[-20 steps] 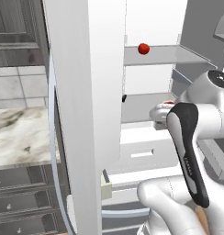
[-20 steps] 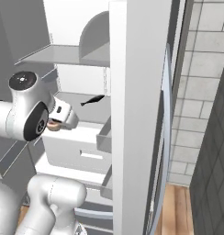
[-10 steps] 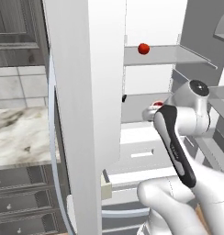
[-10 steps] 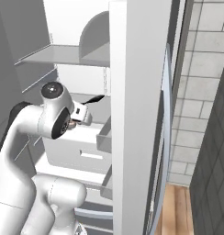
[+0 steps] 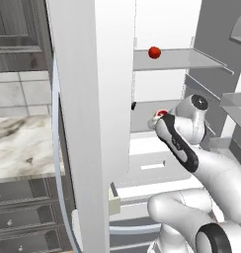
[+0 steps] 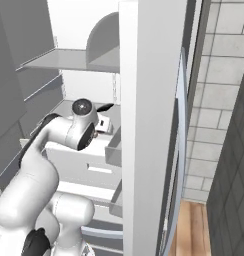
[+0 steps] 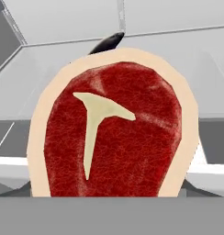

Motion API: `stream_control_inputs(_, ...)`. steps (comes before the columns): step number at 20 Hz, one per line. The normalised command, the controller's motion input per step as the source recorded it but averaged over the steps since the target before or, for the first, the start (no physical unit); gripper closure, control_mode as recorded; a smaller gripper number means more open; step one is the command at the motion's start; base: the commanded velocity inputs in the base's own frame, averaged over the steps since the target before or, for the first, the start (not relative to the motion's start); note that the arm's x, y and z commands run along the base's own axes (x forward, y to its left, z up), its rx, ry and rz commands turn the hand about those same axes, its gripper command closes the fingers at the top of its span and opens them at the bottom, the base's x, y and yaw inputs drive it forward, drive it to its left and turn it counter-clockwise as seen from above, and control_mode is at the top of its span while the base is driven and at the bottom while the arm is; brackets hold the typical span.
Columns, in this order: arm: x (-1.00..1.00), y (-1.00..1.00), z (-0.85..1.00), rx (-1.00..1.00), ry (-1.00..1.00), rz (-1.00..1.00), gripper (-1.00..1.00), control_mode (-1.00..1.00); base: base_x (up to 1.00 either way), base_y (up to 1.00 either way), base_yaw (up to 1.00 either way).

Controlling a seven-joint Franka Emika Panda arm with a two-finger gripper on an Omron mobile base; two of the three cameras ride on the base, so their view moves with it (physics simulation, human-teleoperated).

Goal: Transport the steak and corn to the fridge. Place the steak on the rack containing meat and place the corn on the rack containing the vegetable, ensuring meats and vegetables are on different racks.

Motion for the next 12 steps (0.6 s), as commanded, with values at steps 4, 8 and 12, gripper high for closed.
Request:
stream_control_inputs(4,0.92,-0.13,-0.23,0.0,0.0,0.02,1.0,-1.0,0.0,0.0,0.0)
stream_control_inputs(8,0.74,-0.28,-0.12,0.0,0.0,0.0,1.0,-1.0,0.0,0.0,0.0)
stream_control_inputs(12,0.62,-0.31,-0.15,0.0,0.0,0.0,1.0,-1.0,0.0,0.0,0.0)
